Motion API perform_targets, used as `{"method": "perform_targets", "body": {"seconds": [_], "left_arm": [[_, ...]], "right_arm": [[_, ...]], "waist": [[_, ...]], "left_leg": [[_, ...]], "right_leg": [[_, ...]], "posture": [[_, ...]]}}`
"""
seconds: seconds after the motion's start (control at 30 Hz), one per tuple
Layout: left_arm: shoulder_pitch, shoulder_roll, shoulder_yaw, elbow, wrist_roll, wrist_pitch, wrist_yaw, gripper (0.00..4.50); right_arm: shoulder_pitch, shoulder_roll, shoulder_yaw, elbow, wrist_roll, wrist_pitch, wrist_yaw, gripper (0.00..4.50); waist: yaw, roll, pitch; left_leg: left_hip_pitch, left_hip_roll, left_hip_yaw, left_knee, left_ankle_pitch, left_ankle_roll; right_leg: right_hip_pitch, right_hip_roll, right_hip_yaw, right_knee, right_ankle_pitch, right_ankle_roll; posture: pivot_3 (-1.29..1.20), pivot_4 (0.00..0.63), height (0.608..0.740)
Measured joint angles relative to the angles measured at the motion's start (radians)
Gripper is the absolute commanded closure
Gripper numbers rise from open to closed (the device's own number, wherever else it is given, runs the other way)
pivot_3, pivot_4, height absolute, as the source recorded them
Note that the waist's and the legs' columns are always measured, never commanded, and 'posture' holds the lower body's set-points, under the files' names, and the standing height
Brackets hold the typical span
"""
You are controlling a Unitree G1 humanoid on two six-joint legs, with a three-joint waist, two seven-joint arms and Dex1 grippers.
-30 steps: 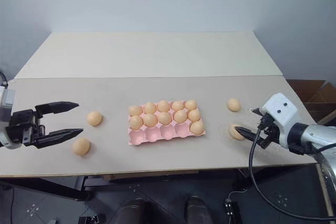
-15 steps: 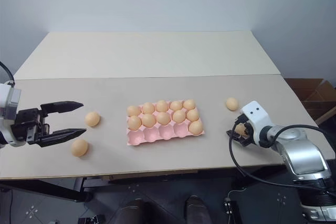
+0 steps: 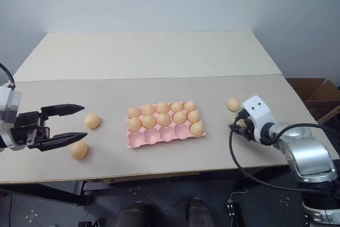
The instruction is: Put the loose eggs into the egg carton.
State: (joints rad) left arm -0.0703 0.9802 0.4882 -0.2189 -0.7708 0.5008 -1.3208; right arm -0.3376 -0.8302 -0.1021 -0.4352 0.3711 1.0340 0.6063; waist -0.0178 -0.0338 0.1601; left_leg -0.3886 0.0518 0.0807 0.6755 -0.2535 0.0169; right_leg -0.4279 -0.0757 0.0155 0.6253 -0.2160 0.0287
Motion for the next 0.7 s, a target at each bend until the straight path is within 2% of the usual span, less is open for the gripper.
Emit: {"method": "perform_targets", "body": {"seconds": [0.13, 0.23, 0.33, 0.47, 0.67, 0.7], "left_arm": [[-0.047, 0.000, -0.024, 0.017, -0.001, -0.001, -0.027, 0.00], [-0.069, -0.005, -0.062, 0.026, 0.002, -0.002, -0.029, 0.00], [-0.081, -0.010, -0.078, 0.031, 0.002, -0.003, -0.028, 0.00], [-0.081, -0.010, -0.077, 0.032, 0.002, -0.005, -0.027, 0.00], [-0.071, -0.010, -0.074, 0.031, 0.001, -0.006, -0.025, 0.00], [-0.070, -0.010, -0.073, 0.029, 0.001, -0.006, -0.023, 0.00]], "right_arm": [[-0.091, 0.118, 0.052, -0.188, 0.096, 0.083, -0.020, 2.42], [-0.124, 0.249, 0.196, -0.216, 0.102, 0.099, -0.077, 2.42], [-0.142, 0.321, 0.335, -0.177, 0.051, 0.098, -0.143, 2.42], [-0.151, 0.338, 0.376, -0.112, -0.018, 0.086, -0.204, 2.42], [-0.152, 0.316, 0.376, -0.111, -0.044, 0.078, -0.197, 2.42], [-0.151, 0.312, 0.376, -0.111, -0.045, 0.078, -0.194, 2.07]], "waist": [[0.002, 0.000, 0.000], [0.003, 0.000, 0.000], [0.005, 0.000, 0.000], [0.009, 0.000, 0.000], [0.005, 0.000, 0.000], [0.005, 0.000, 0.000]], "left_leg": [[0.000, 0.000, -0.001, 0.000, 0.000, 0.000], [-0.001, 0.000, -0.001, 0.000, 0.000, 0.000], [-0.003, -0.002, -0.001, 0.000, 0.000, 0.000], [-0.004, -0.002, -0.001, 0.001, 0.000, 0.000], [-0.003, -0.001, -0.001, 0.001, 0.000, 0.000], [-0.003, -0.001, -0.001, 0.001, 0.000, 0.000]], "right_leg": [[0.000, 0.001, -0.001, 0.000, 0.000, -0.001], [0.000, 0.000, -0.001, 0.000, 0.002, -0.004], [-0.001, -0.001, -0.001, -0.001, 0.002, -0.004], [-0.002, -0.002, -0.001, -0.002, 0.002, -0.004], [-0.002, 0.000, -0.001, 0.001, 0.002, -0.004], [-0.002, 0.000, -0.001, 0.001, 0.002, -0.004]], "posture": [[0.00, 0.150, 0.740], [0.00, 0.150, 0.740], [0.00, 0.150, 0.740], [0.00, 0.150, 0.740], [0.00, 0.150, 0.740], [0.00, 0.150, 0.740]]}}
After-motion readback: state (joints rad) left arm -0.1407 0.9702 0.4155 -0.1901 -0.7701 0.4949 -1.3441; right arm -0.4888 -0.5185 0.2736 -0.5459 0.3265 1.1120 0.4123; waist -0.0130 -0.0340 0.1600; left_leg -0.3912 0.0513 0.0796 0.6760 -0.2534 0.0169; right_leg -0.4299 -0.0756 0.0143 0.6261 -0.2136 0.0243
